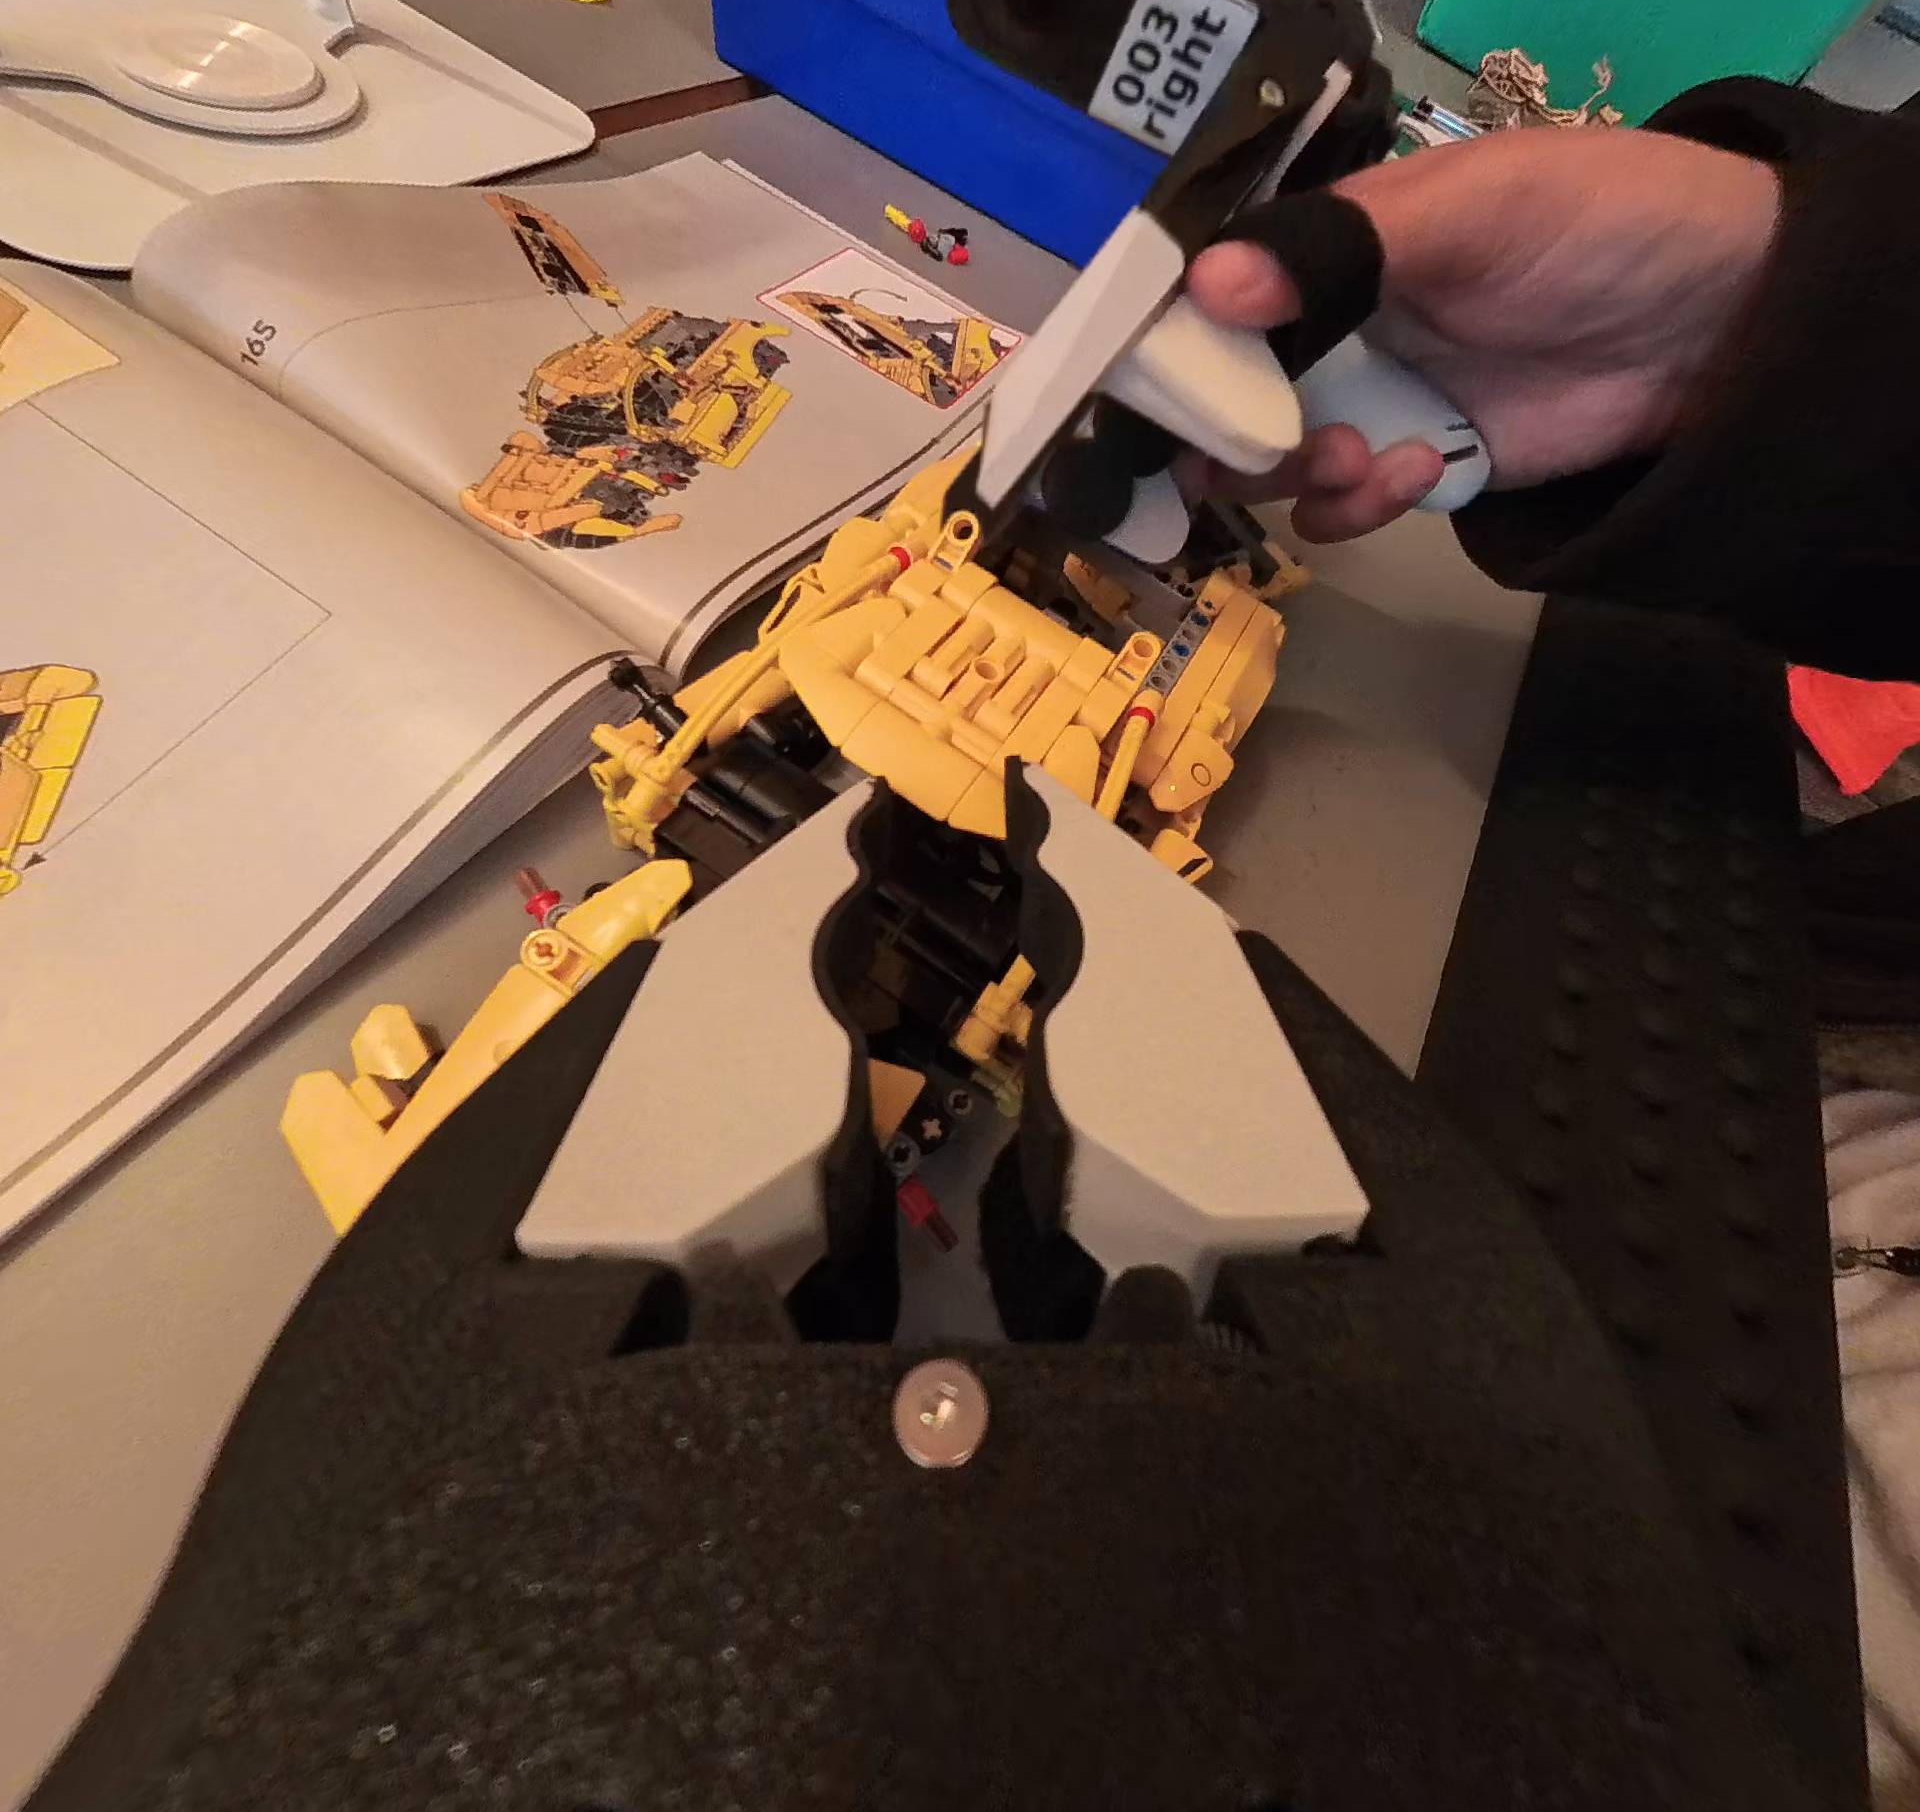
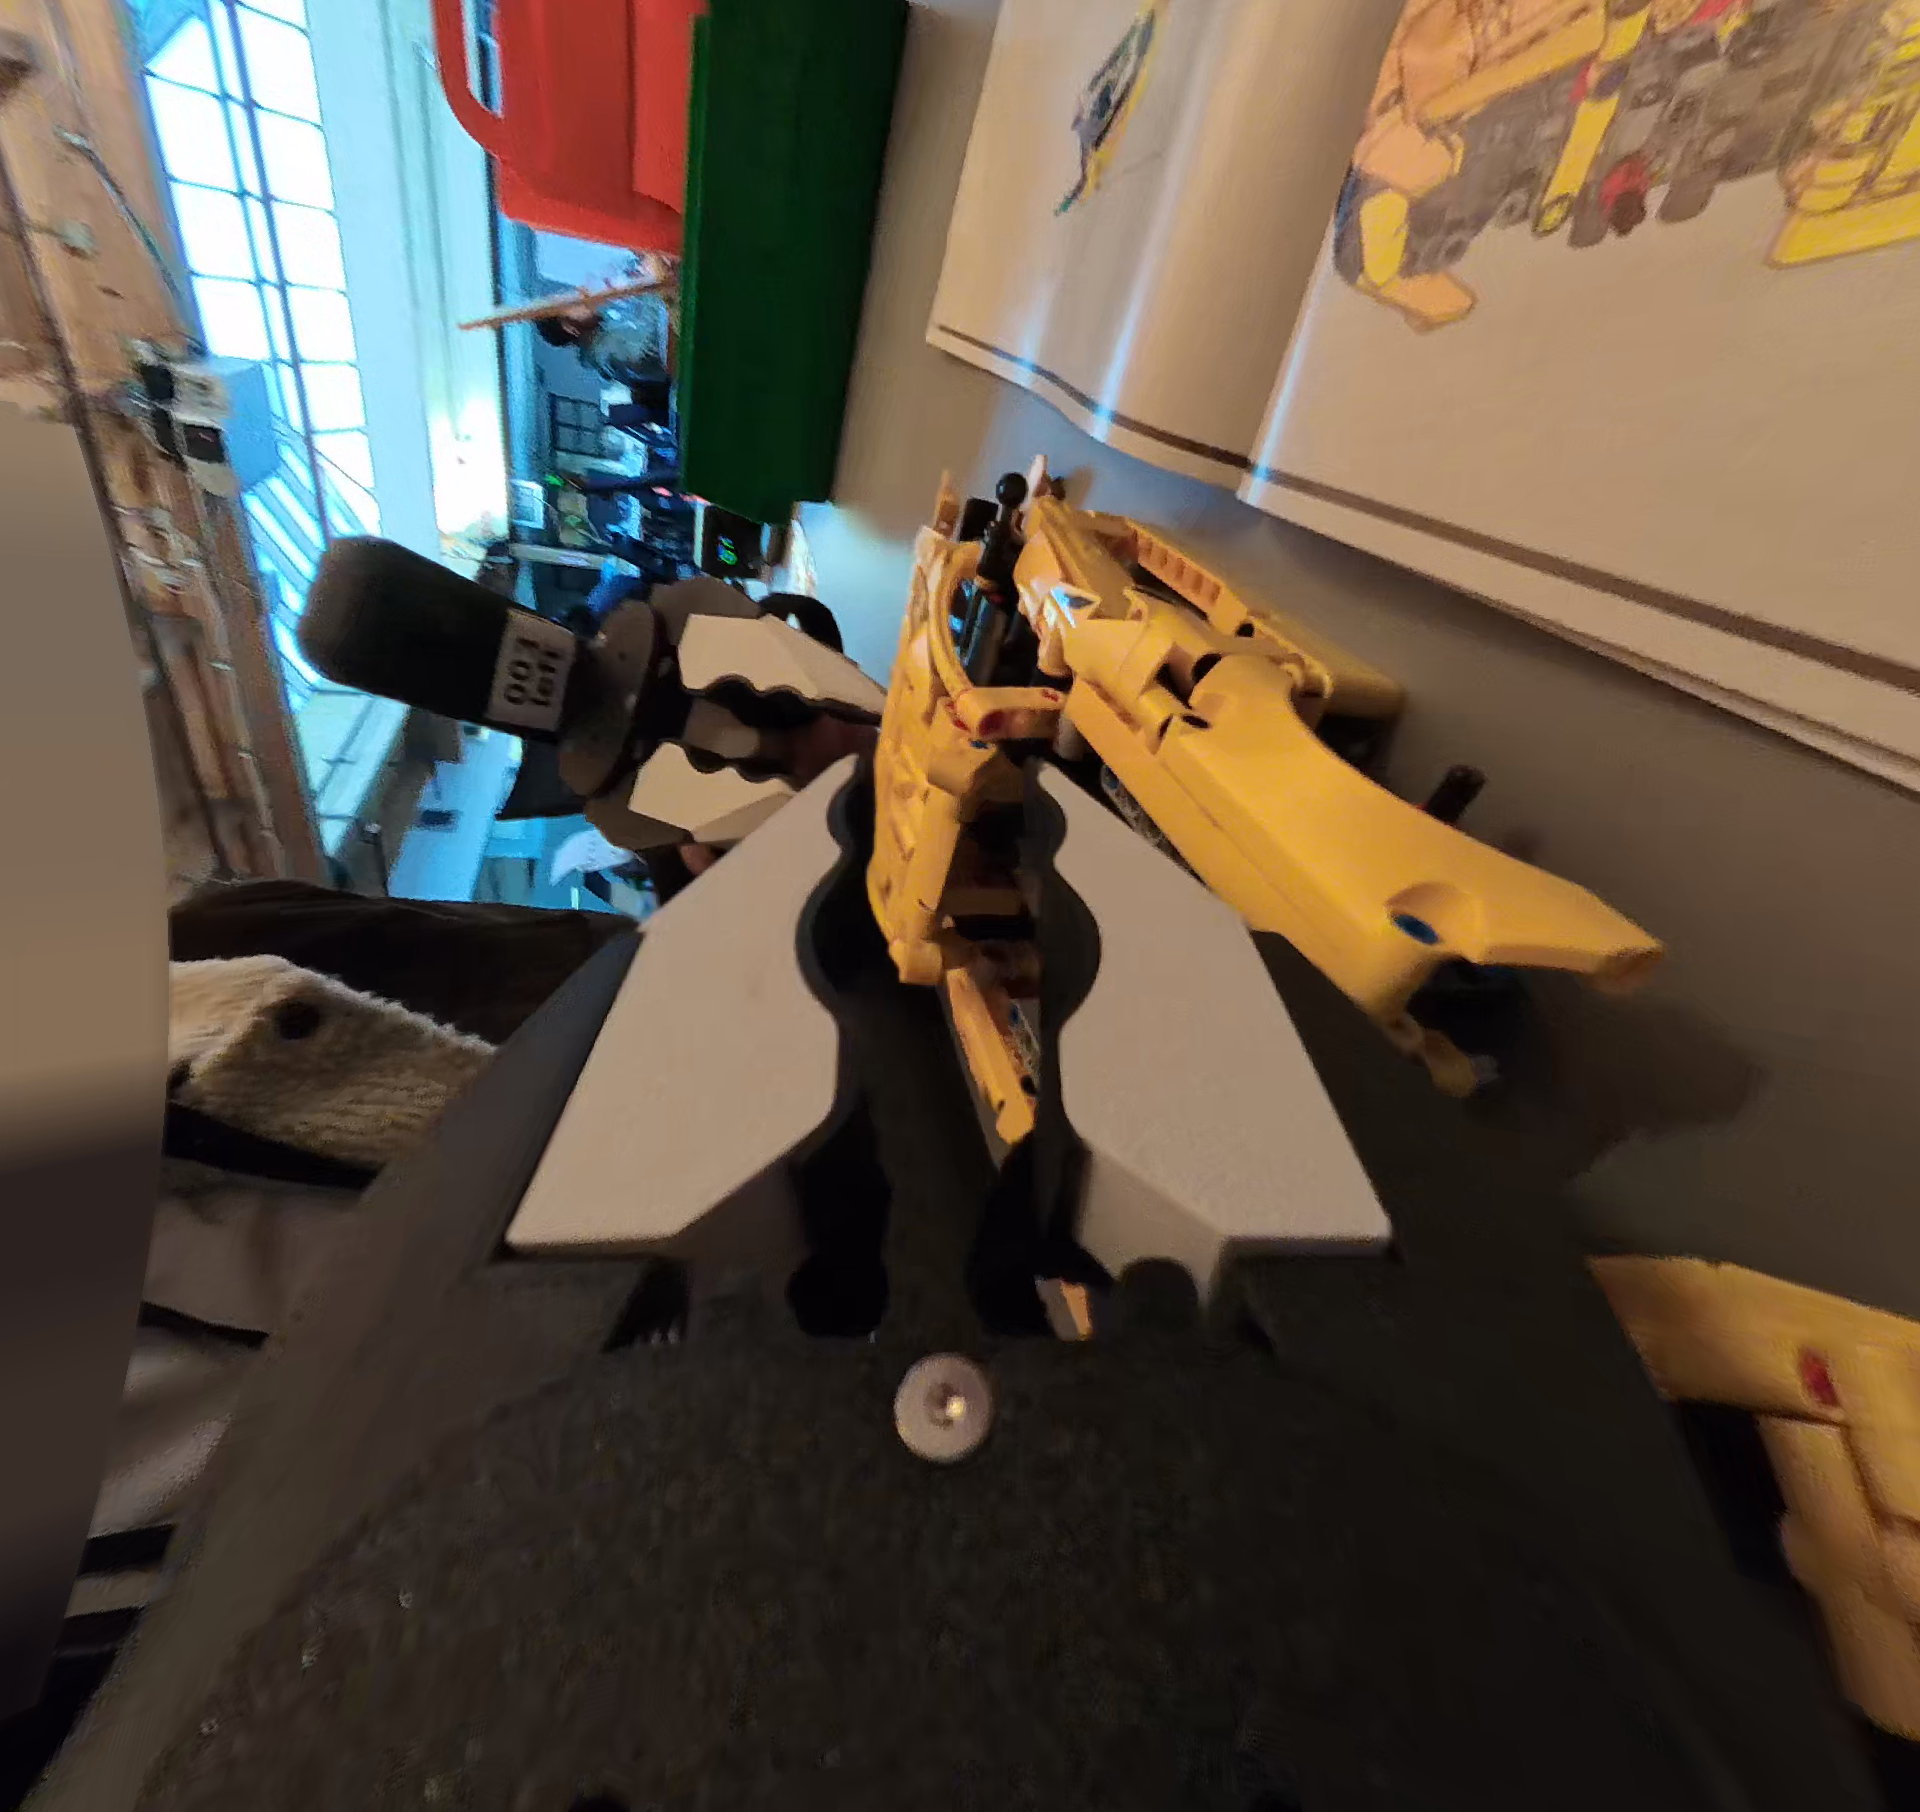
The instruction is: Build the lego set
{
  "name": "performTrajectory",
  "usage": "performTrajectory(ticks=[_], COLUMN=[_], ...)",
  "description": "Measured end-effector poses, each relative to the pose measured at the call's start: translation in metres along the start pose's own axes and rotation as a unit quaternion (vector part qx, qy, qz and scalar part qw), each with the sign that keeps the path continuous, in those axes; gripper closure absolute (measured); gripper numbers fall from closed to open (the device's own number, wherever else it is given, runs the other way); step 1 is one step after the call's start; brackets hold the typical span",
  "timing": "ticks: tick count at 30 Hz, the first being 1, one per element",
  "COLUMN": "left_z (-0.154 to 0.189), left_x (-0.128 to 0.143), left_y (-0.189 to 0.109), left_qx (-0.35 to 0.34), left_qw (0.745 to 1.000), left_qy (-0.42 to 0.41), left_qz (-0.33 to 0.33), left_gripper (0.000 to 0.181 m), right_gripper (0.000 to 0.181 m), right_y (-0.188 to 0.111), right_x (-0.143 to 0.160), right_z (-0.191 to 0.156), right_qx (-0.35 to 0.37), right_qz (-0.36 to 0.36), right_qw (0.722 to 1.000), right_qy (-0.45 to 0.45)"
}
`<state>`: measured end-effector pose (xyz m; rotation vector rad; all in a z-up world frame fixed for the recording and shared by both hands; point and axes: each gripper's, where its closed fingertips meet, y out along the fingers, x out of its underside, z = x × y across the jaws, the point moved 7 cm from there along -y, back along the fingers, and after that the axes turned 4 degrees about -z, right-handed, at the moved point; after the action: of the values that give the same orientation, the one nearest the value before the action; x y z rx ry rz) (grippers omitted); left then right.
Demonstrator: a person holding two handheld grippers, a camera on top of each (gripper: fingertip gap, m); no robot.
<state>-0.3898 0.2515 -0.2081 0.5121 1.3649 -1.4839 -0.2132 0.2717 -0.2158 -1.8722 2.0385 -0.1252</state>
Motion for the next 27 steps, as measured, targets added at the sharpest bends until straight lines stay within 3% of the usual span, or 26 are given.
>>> performTrajectory(ticks=[6,15,22,27], left_z=[0.0,0.0,0.0,-0.001], left_x=[0.0,0.0,0.0,0.0], left_y=[0.0,0.0,0.0,0.0], left_qx=[0.001,0.003,0.003,0.005], left_qw=[1.0,1.0,1.0,1.0], left_qy=[0.0,-0.001,0.0,-0.003], left_qz=[0.001,0.001,0.001,0.001], left_gripper=[0.161,0.161,0.161,0.161], right_gripper=[0.173,0.161,0.155,0.161], right_y=[0.0,-0.016,-0.001,0.002], right_x=[0.002,0.0,0.028,0.033], right_z=[0.004,0.004,-0.006,-0.004], right_qx=[-0.007,-0.006,-0.003,-0.003], right_qz=[-0.011,0.02,-0.1,-0.09], right_qw=[1.0,1.0,0.995,0.996], right_qy=[0.003,-0.001,-0.002,0.0])
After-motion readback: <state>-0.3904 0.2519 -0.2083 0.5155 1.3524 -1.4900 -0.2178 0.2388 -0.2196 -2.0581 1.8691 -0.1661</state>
